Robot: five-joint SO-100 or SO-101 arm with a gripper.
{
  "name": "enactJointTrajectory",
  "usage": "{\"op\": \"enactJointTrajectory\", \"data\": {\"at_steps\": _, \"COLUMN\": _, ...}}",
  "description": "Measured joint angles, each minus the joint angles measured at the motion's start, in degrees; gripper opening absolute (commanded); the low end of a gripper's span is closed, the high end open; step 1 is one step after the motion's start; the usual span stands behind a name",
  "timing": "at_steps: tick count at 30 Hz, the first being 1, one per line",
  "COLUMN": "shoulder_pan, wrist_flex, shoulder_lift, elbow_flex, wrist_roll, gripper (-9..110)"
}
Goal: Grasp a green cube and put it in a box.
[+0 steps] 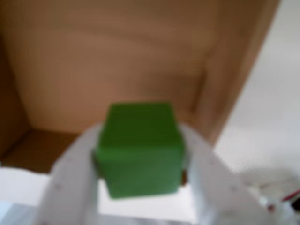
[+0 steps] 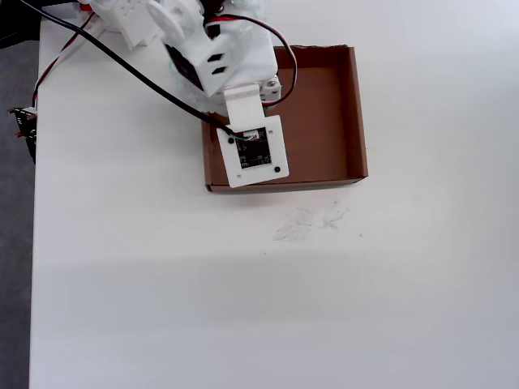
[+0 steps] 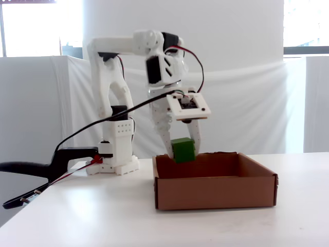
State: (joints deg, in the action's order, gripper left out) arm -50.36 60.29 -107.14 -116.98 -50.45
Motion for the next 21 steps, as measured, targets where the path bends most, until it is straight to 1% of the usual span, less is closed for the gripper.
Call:
{"op": "enactJointTrajectory", "data": {"at_steps": 7, "shoulder_pan": -2.5, "wrist_flex": -9.2, "shoulder_lift": -0.2, "elbow_flex": -10.3, "wrist_roll": 0.0, "gripper": 15}}
{"op": "enactJointTrajectory", "data": {"at_steps": 12, "shoulder_pan": -3.8, "wrist_flex": -12.7, "shoulder_lift": 1.6, "elbow_flex": -12.7, "wrist_roll": 0.0, "gripper": 17}}
{"op": "enactJointTrajectory", "data": {"at_steps": 18, "shoulder_pan": -4.1, "wrist_flex": -13.4, "shoulder_lift": 3.5, "elbow_flex": -12.7, "wrist_roll": 0.0, "gripper": 22}}
{"op": "enactJointTrajectory", "data": {"at_steps": 21, "shoulder_pan": -4.1, "wrist_flex": -10.3, "shoulder_lift": 3.9, "elbow_flex": -11.5, "wrist_roll": 0.0, "gripper": 23}}
